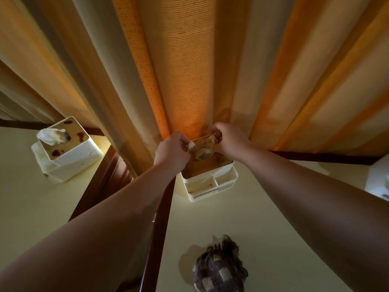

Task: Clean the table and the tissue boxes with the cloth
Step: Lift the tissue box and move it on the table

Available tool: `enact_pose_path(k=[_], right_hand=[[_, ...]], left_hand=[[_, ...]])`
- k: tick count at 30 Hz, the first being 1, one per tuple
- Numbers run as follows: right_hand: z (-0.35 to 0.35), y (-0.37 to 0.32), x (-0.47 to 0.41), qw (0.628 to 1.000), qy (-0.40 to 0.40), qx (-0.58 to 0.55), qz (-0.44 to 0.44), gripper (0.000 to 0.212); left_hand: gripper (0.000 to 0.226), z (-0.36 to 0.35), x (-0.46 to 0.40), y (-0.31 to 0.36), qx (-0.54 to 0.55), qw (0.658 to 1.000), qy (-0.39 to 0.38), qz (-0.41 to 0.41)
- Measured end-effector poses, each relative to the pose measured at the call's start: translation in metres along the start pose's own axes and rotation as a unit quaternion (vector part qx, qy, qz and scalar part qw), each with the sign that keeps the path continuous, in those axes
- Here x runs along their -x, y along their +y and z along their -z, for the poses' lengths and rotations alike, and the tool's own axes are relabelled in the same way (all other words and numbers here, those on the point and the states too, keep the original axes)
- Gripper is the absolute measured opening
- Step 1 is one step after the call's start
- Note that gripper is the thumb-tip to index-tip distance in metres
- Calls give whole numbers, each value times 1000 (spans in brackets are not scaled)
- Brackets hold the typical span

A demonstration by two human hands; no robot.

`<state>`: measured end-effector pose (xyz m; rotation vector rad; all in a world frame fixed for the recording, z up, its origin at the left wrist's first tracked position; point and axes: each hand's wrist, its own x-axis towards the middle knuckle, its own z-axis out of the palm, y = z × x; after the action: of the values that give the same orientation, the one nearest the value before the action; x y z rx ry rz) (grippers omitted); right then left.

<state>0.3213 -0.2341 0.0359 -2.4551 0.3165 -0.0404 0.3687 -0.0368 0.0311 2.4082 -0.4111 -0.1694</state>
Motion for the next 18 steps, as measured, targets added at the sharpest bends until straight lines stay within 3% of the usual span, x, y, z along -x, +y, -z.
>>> enact_pose_path(k=[8, 12, 18], right_hand=[[10, -3, 31, 999, 49, 6, -15, 26], [6, 3, 69, 996, 64, 57, 4, 31], [-7, 10, 150, 990, 35, 119, 59, 34]], left_hand=[[46, 8, 12, -12, -11, 1000, 7, 19], [43, 3, 53, -21, -2, 999, 31, -24], [33, -6, 126, -37, 16, 999, 8, -50]])
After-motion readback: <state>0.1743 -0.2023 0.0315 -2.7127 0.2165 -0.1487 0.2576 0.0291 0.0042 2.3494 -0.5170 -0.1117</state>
